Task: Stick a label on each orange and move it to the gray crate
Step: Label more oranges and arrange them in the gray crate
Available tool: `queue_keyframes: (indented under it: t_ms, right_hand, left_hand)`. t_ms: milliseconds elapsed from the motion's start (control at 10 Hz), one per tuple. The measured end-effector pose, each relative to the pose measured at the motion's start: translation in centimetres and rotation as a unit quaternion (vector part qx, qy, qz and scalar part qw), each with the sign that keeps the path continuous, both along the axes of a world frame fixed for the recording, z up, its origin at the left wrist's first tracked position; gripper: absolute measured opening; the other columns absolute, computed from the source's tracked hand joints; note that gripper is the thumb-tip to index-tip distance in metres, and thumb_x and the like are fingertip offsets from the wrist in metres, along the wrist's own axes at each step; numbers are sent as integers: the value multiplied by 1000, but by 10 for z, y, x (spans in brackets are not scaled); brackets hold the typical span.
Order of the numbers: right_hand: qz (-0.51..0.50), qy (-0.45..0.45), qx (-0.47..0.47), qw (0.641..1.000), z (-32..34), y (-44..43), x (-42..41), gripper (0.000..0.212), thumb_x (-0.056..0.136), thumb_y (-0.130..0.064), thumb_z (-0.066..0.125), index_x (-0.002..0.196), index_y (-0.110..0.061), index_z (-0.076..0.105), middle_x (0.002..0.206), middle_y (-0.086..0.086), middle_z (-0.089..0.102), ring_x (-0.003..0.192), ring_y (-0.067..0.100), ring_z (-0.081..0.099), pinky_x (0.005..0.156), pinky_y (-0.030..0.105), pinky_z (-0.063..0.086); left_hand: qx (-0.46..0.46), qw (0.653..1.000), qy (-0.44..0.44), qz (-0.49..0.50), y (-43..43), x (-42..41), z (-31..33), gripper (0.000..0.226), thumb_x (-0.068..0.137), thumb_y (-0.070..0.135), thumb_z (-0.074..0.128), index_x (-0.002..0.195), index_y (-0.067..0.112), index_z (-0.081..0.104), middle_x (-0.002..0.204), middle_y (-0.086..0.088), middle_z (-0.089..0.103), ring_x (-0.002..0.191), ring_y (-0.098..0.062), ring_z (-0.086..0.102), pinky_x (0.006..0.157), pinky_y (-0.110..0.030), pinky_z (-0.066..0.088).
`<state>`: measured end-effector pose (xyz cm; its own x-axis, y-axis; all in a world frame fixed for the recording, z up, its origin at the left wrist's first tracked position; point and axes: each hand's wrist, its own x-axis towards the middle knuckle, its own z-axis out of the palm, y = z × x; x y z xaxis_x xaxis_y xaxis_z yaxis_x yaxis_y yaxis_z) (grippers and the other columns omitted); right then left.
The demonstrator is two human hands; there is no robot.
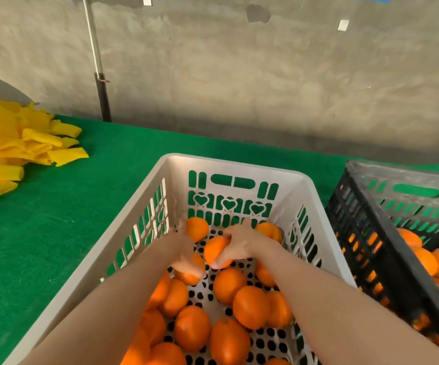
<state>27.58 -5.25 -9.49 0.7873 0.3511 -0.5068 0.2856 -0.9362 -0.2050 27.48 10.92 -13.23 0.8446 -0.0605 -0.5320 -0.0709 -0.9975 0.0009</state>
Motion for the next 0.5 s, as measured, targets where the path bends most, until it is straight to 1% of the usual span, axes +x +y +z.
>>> queue_keyframes:
  t_ms: [100, 200, 300, 400, 500]
  right_hand:
    - [50, 40, -14, 998, 60, -5, -7, 84, 68, -55, 75, 138, -20, 44, 144, 8, 31, 131, 30, 33, 98, 37, 37]
    - [110, 89, -104, 984, 90, -9, -45, 100, 61, -79, 64, 139, -18, 46, 142, 4, 41, 131, 26, 39, 105, 39, 39]
    - [11, 81, -56, 995, 113, -26, -75, 138, 41, -102, 36, 134, -1, 47, 138, 15, 48, 129, 29, 44, 103, 31, 36]
    - [71, 25, -173, 982, 117, -32, -75, 37, 103, -20, 37, 133, 0, 45, 140, 17, 46, 130, 29, 42, 98, 31, 33]
    - [20, 49, -165, 985, 119, -26, -80, 33, 102, -9, 35, 132, -1, 47, 138, 16, 48, 128, 30, 44, 100, 34, 34]
  left_hand:
    - [25, 999, 26, -18, -9, -7, -3, 102, 69, 77, 57, 150, 22, 28, 152, -16, -33, 143, -47, 3, 115, -55, 22]
    - [31, 999, 34, -5, -15, -13, 0, 102, 71, 70, 63, 152, 26, 19, 152, -22, -30, 142, -50, -7, 116, -58, 14]
    - [43, 999, -3, -2, -19, -20, 14, 96, 69, 70, 63, 145, 17, 38, 157, -24, 4, 141, -48, 7, 113, -58, 22]
    - [-5, 1000, 7, -19, -19, -27, 47, 95, 63, 82, 52, 131, 15, 52, 134, -13, 47, 126, -34, 41, 101, -47, 39]
    - [-60, 995, 74, -13, -18, -36, 75, 105, 58, 87, 52, 140, 21, 42, 138, -6, 47, 123, -32, 48, 93, -43, 48]
